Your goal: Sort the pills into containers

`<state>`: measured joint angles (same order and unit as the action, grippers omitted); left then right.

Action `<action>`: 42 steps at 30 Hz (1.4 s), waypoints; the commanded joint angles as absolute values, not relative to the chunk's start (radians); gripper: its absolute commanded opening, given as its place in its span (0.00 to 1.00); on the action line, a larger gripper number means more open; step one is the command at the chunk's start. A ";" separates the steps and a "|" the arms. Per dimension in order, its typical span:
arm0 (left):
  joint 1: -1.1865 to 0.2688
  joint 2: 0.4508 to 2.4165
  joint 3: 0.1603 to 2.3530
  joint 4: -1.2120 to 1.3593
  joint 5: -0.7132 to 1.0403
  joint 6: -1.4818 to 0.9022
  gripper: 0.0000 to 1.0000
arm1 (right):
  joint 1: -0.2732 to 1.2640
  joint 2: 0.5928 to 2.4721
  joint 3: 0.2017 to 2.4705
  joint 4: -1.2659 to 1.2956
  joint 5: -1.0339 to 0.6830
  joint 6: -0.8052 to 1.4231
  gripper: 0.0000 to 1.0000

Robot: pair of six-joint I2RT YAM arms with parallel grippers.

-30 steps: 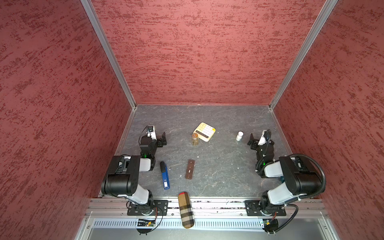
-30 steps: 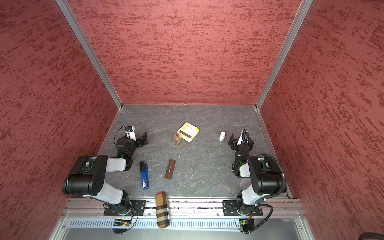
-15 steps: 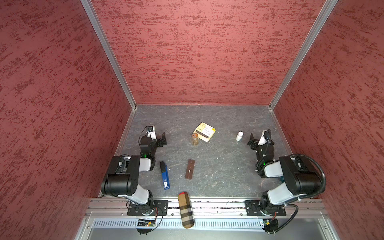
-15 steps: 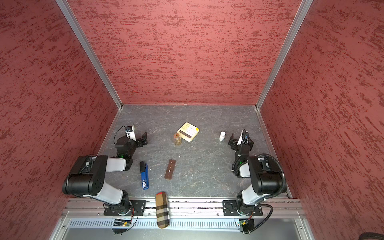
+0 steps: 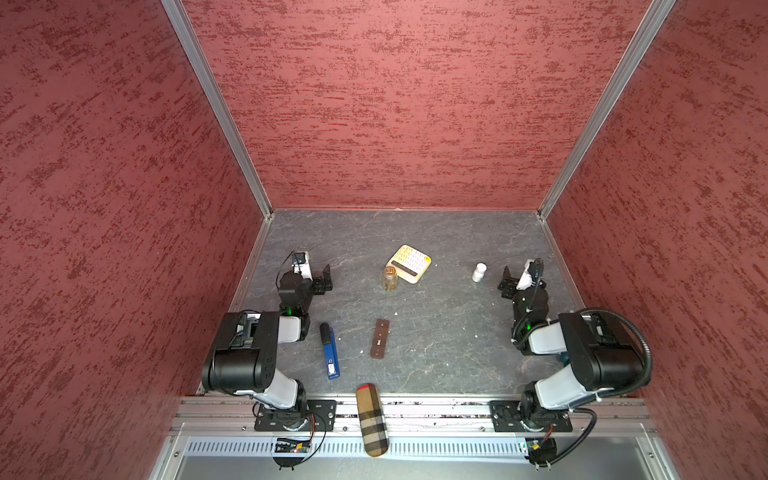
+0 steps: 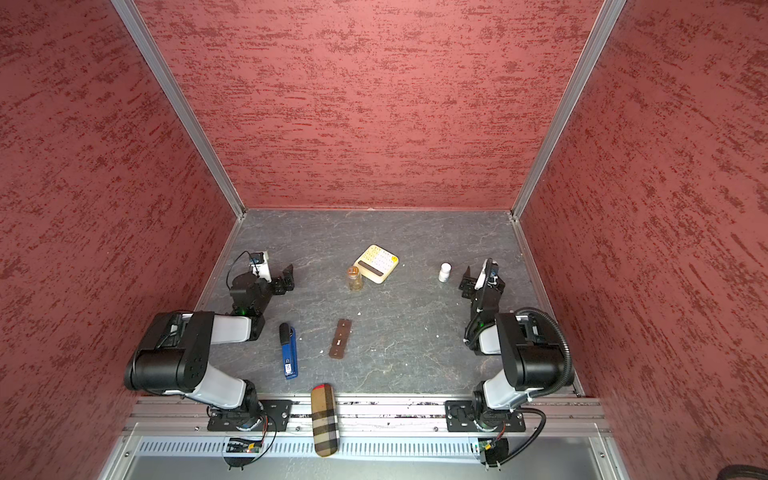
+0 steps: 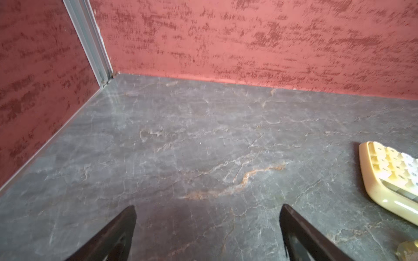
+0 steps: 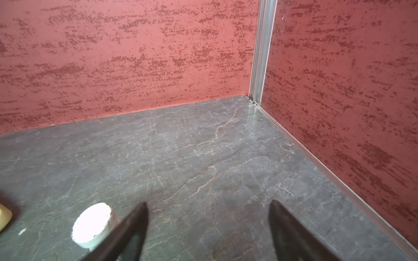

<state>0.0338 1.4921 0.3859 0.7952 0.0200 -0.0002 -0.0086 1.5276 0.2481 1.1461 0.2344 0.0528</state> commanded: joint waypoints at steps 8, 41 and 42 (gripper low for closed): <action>-0.002 1.068 0.624 0.129 -0.147 -0.194 0.82 | -0.016 1.049 0.591 0.324 0.279 0.399 0.75; -0.588 0.861 0.681 -0.759 -0.196 -0.689 0.78 | 0.913 1.278 0.844 -0.546 0.245 1.184 0.60; -0.592 0.850 0.677 -0.769 -0.193 -0.699 0.78 | 0.943 1.319 0.879 -0.563 0.249 1.202 0.61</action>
